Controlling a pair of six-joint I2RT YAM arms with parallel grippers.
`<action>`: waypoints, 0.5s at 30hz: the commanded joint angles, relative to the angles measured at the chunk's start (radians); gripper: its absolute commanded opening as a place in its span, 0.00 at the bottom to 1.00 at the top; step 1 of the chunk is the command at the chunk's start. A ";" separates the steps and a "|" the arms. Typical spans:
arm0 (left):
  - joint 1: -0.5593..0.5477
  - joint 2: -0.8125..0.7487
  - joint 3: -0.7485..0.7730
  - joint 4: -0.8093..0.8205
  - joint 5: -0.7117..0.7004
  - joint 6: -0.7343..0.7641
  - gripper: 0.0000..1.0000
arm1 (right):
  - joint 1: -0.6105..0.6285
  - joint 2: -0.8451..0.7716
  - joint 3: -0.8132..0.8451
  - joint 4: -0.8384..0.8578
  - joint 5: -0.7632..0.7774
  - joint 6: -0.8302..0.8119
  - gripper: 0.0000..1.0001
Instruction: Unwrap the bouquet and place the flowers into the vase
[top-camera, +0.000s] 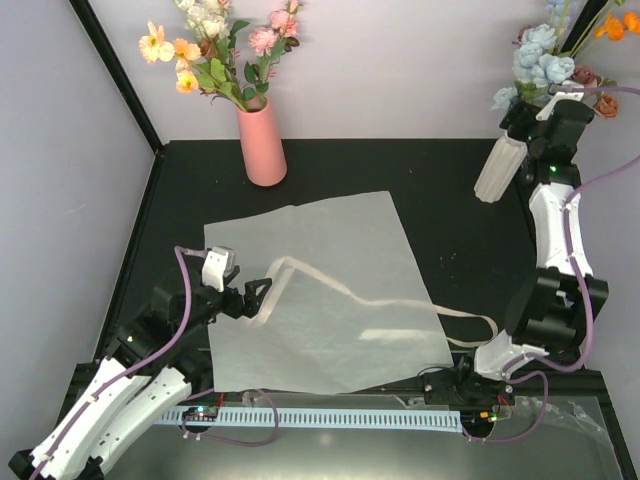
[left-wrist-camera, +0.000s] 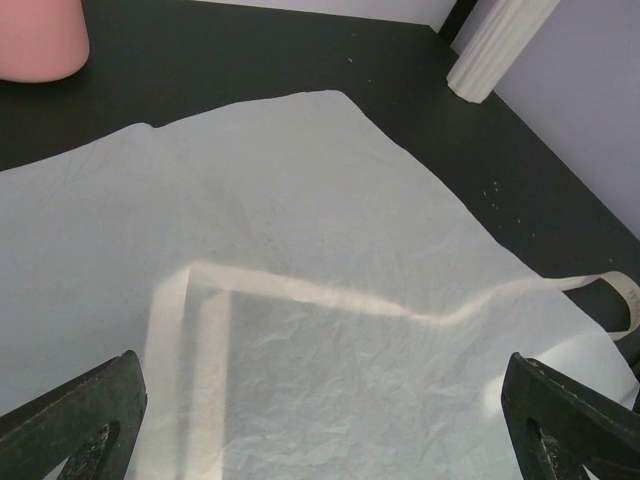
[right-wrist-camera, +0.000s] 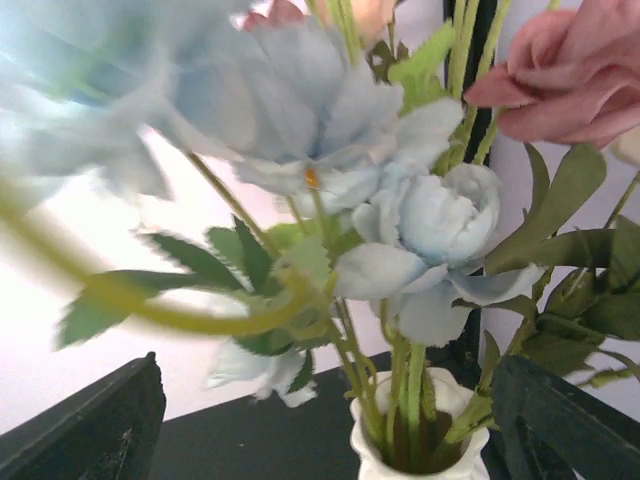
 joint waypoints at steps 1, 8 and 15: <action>0.011 -0.005 0.010 -0.011 -0.003 -0.014 0.99 | -0.003 -0.109 -0.085 -0.002 -0.093 0.048 0.91; 0.011 0.000 0.005 -0.007 0.006 -0.016 0.99 | -0.002 -0.278 -0.262 -0.032 -0.184 0.105 0.94; 0.012 0.012 0.001 -0.001 0.004 -0.019 0.99 | 0.047 -0.516 -0.598 0.115 -0.225 0.137 1.00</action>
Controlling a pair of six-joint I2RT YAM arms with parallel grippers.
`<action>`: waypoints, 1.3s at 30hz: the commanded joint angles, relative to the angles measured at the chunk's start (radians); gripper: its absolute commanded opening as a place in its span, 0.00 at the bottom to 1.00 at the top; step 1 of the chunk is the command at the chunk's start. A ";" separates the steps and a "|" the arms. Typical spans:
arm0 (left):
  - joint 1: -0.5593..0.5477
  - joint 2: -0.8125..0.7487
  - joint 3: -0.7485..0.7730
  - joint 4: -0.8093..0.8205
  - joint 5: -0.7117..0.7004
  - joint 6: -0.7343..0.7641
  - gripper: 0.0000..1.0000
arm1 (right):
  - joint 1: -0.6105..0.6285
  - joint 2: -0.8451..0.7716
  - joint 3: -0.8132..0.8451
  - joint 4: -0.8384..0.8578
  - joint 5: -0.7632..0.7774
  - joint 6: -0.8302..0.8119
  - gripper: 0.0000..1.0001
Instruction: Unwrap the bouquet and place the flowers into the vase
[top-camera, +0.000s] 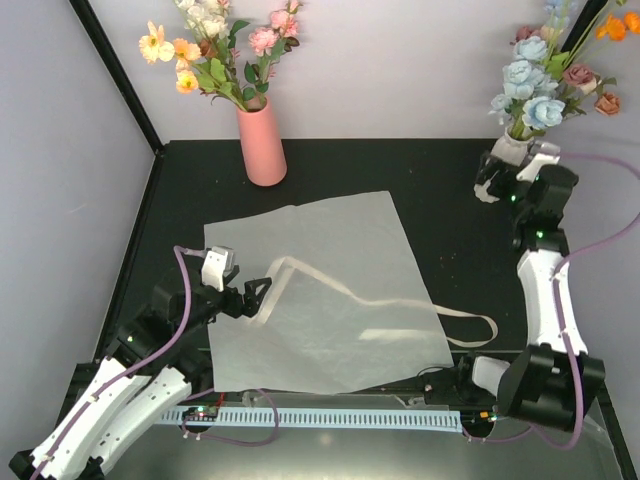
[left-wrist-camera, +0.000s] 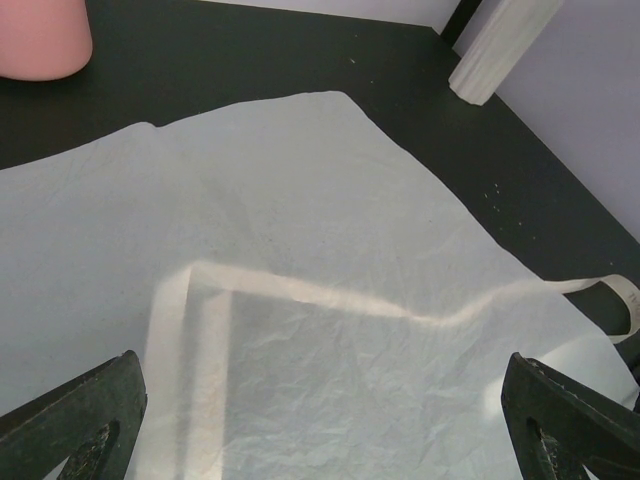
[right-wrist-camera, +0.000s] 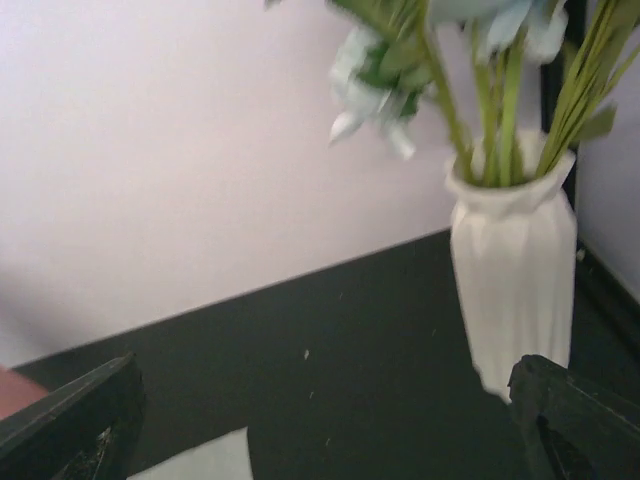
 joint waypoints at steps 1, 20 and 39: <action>0.007 0.014 0.000 0.000 0.002 -0.014 0.99 | 0.051 -0.125 -0.145 0.100 -0.038 0.017 1.00; 0.009 0.093 -0.042 0.401 -0.374 0.116 0.99 | 0.155 -0.241 -0.482 0.332 0.037 -0.077 1.00; 0.469 0.519 -0.318 1.177 -0.277 0.368 0.99 | 0.155 -0.139 -0.757 0.715 0.046 -0.264 1.00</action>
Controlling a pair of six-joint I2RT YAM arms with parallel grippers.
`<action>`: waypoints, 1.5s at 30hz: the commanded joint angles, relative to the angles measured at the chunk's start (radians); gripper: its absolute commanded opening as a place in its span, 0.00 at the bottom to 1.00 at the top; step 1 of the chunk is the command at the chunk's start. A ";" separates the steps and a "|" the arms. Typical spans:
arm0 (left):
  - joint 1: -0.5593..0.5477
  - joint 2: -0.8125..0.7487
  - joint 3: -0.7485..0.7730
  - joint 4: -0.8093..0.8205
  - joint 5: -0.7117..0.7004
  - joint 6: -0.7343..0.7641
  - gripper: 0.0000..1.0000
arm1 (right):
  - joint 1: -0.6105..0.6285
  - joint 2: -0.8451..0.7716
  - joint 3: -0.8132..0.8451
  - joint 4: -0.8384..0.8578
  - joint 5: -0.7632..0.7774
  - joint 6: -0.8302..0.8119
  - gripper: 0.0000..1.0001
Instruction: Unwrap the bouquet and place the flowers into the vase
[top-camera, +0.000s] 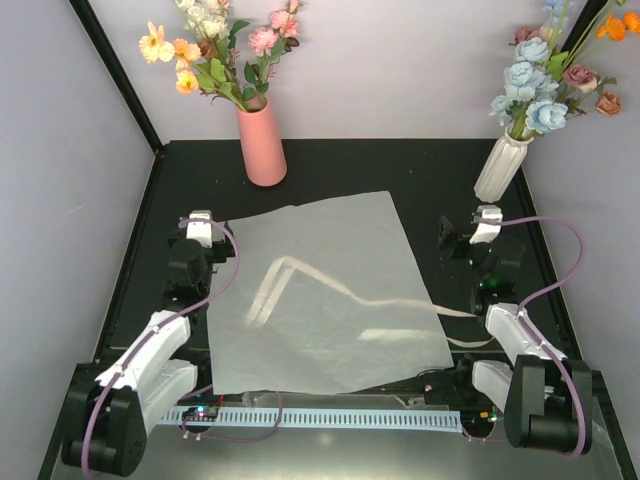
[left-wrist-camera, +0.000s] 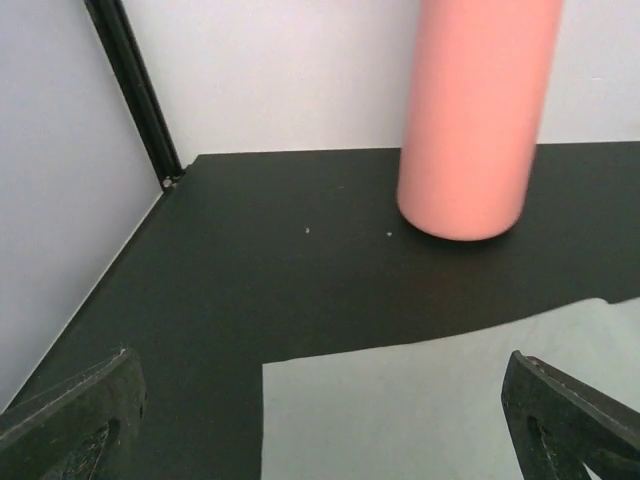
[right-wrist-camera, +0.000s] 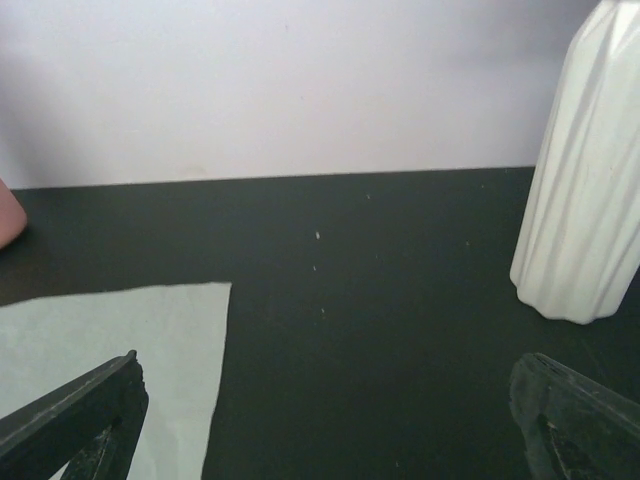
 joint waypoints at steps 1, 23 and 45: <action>0.090 0.089 -0.052 0.282 0.115 -0.011 0.99 | 0.003 0.057 -0.058 0.174 0.043 -0.030 1.00; 0.141 0.551 -0.110 0.848 0.281 0.108 0.99 | 0.004 0.323 -0.056 0.490 0.061 -0.068 1.00; 0.145 0.537 -0.046 0.698 0.278 0.096 0.99 | 0.050 0.362 -0.066 0.517 0.064 -0.125 1.00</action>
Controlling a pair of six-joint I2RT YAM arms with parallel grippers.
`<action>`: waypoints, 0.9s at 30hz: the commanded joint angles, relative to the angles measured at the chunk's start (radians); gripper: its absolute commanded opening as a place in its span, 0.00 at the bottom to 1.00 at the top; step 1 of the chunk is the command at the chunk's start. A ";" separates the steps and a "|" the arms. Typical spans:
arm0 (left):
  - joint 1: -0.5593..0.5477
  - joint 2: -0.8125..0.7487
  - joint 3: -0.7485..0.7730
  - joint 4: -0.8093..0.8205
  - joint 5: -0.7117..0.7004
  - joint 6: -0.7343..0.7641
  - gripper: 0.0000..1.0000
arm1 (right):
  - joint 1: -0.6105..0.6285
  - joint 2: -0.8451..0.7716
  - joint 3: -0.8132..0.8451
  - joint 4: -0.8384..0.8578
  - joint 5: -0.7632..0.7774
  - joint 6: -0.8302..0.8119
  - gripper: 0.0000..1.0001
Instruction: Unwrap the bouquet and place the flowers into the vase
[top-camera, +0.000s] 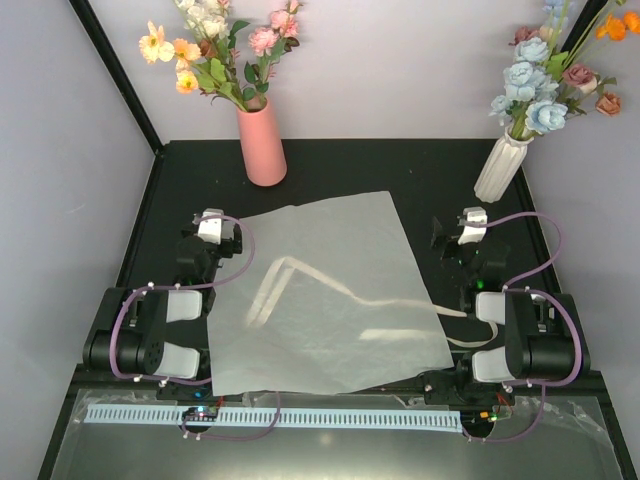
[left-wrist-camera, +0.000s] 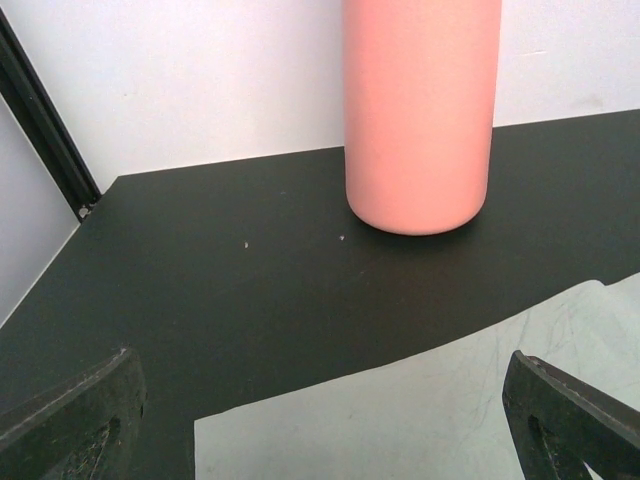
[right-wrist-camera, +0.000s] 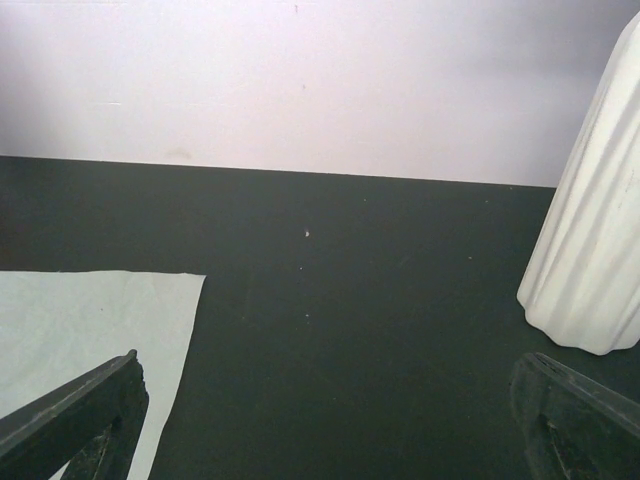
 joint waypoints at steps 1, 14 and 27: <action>0.008 -0.007 0.025 0.013 0.022 0.003 0.99 | 0.003 -0.006 0.001 0.038 0.011 -0.026 1.00; 0.007 -0.007 0.025 0.013 0.021 0.003 0.99 | 0.005 -0.006 0.003 0.034 0.012 -0.026 1.00; 0.008 -0.007 0.025 0.013 0.022 0.002 0.99 | 0.004 0.000 0.015 0.021 0.013 -0.025 1.00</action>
